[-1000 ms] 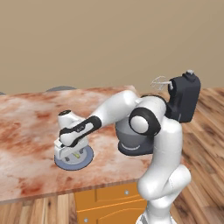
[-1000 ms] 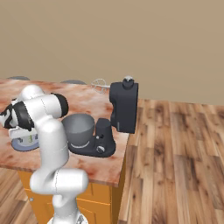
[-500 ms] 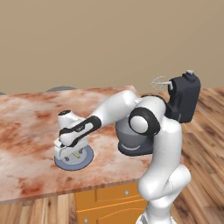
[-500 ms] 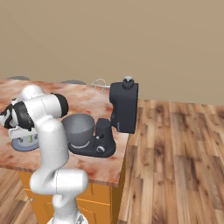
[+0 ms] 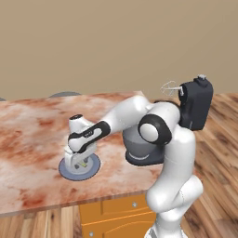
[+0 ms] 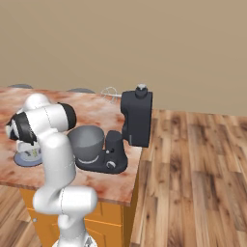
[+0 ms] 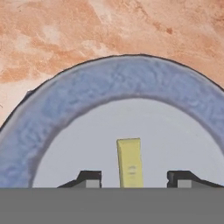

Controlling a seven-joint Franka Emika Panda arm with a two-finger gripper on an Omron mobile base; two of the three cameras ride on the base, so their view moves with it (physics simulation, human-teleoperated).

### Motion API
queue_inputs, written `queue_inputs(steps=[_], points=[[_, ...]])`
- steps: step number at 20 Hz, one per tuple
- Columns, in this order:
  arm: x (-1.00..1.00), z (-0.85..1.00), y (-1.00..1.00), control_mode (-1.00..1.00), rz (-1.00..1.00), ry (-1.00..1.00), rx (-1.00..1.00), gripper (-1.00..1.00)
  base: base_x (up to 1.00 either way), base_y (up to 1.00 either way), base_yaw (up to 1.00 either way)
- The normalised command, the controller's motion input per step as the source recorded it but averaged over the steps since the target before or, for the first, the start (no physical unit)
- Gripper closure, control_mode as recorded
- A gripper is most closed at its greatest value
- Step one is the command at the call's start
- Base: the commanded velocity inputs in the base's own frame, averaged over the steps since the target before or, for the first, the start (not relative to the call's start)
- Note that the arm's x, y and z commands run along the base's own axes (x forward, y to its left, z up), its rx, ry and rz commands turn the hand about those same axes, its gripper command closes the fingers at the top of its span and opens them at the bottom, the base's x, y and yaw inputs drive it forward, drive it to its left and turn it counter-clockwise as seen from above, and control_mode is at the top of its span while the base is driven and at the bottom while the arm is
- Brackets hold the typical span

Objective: Add butter and sugar cubes to the stand mixer bowl and then turn on the stand mixer to begin making frosting.

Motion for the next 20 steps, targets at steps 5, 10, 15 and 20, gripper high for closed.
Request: queue_inputs(steps=[5,10,15,20], points=[[0.00,-0.52,-0.38,-1.00,0.16,0.00,0.01,1.00,0.00,0.00,0.00],[-0.22,-0.49,0.07,-1.00,0.06,-0.05,-0.04,1.00,0.00,0.00,0.00],[-0.27,-0.44,0.37,-1.00,0.00,-0.04,-0.11,1.00,0.00,0.00,0.00],[-0.26,-0.27,0.19,-1.00,0.02,0.00,-0.04,1.00,0.00,0.00,0.00]])
